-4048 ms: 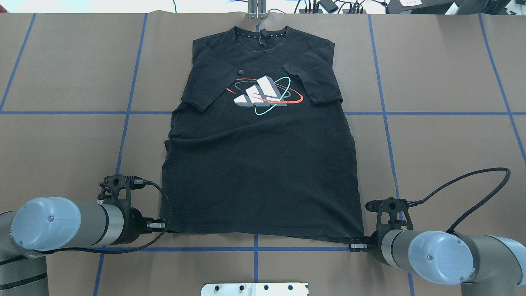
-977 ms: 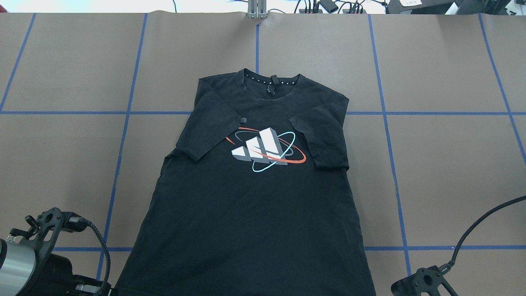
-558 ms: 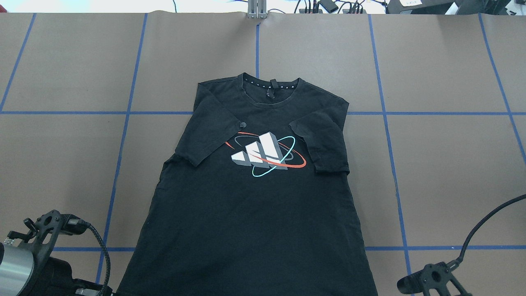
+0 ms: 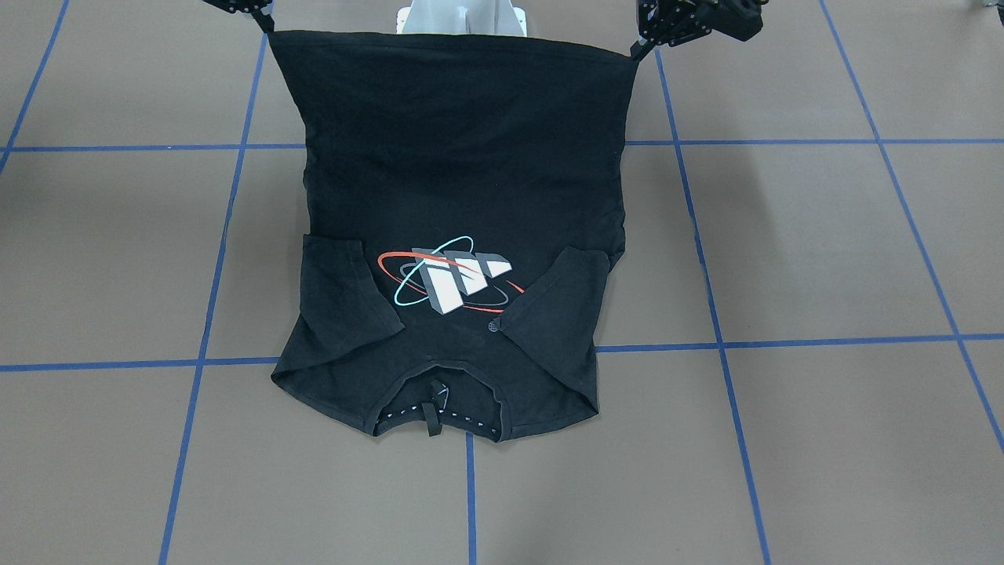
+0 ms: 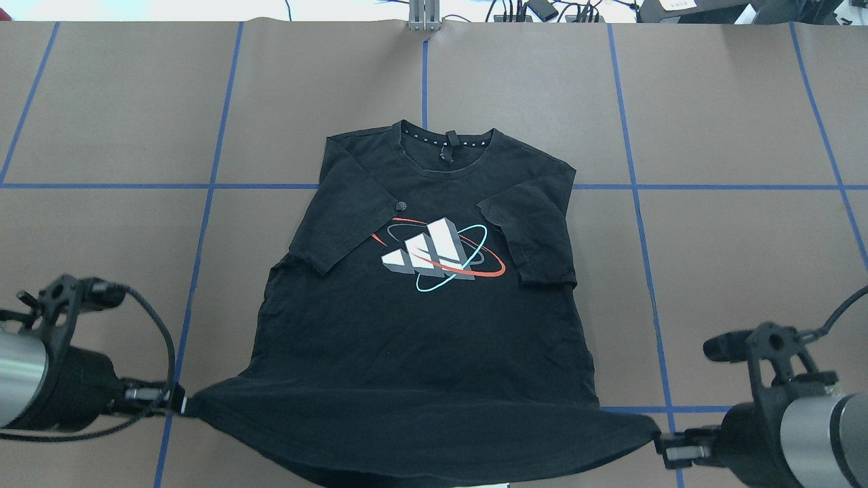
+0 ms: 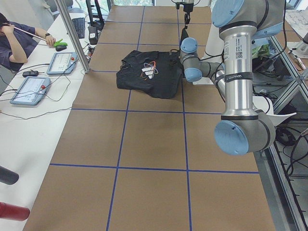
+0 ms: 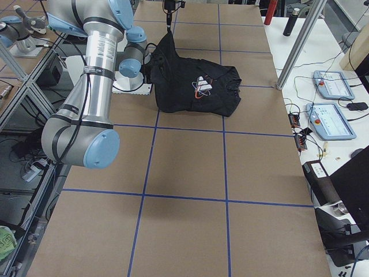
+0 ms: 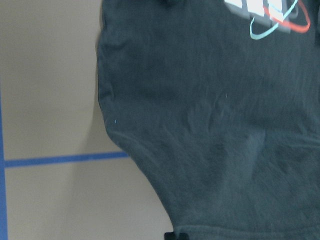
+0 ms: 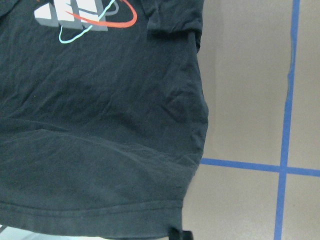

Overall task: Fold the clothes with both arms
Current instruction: 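Lift the hem with both grippers and carry it over toward the collar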

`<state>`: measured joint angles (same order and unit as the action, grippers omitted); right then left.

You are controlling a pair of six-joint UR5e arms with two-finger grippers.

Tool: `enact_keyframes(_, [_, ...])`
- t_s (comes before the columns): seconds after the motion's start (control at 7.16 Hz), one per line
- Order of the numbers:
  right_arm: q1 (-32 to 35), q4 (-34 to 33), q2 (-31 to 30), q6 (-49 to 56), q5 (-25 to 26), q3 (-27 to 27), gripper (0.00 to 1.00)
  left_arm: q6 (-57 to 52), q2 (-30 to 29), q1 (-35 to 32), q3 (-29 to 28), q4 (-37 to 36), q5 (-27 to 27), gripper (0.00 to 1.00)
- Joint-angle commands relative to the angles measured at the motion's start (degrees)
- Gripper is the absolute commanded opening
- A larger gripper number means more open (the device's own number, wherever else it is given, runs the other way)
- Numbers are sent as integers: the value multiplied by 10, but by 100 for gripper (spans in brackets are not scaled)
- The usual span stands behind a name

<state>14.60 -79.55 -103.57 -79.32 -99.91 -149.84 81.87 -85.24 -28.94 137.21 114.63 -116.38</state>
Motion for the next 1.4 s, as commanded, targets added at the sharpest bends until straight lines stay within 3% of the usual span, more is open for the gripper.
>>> enact_keyframes(0.0, [48,-3,20,1,-6,23,0,0,-135,-58,-40,-108,0,0])
enact_keyframes(0.28, [95,-49,112,3,-6,85,0,-44,-173,-94,-91,-122,2,0])
enact_keyframes(0.56, [134,-113,175,21,-7,94,0,-72,-208,-131,-140,-122,4,0])
enact_keyframes(0.84, [184,-133,243,27,-17,153,0,-74,-255,-156,-203,-122,6,0])
enact_keyframes(1.26, [291,-134,305,108,-91,253,0,-100,-316,-190,-286,-120,6,0])
